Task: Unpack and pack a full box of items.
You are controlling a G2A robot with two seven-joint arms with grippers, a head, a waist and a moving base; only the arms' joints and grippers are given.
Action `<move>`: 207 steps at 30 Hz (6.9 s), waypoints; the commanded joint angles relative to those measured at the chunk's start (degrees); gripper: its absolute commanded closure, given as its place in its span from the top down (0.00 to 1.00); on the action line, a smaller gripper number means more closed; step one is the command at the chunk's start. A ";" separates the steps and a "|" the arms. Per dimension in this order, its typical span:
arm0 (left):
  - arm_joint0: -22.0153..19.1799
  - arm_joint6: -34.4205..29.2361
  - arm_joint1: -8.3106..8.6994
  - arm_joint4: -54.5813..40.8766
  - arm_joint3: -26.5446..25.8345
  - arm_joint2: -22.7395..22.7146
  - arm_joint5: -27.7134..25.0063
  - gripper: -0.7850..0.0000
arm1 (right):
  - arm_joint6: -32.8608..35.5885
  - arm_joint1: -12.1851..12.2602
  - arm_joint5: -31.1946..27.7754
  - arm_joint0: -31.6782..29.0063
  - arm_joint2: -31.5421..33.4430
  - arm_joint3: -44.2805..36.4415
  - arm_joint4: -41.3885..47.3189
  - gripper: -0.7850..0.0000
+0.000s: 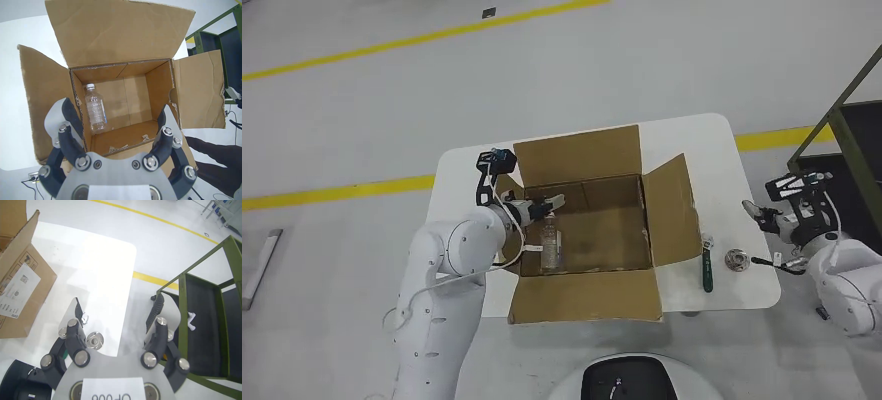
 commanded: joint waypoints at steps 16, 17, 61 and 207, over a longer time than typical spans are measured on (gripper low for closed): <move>0.00 0.00 0.00 0.00 0.00 0.00 0.01 1.00 | 3.76 0.09 1.32 -0.02 -1.94 -0.48 -4.83 0.00; 0.00 0.00 0.00 0.00 0.00 0.00 0.01 1.00 | 6.06 0.07 2.36 0.37 -2.46 -0.66 -5.78 0.00; 0.00 0.00 0.00 0.00 0.00 0.00 0.01 1.00 | 41.29 0.41 -0.14 12.03 -10.19 10.33 1.09 1.00; 10.09 11.83 2.42 8.79 -5.73 -17.84 7.61 1.00 | 15.87 -4.10 7.19 41.29 -48.77 25.28 26.70 0.00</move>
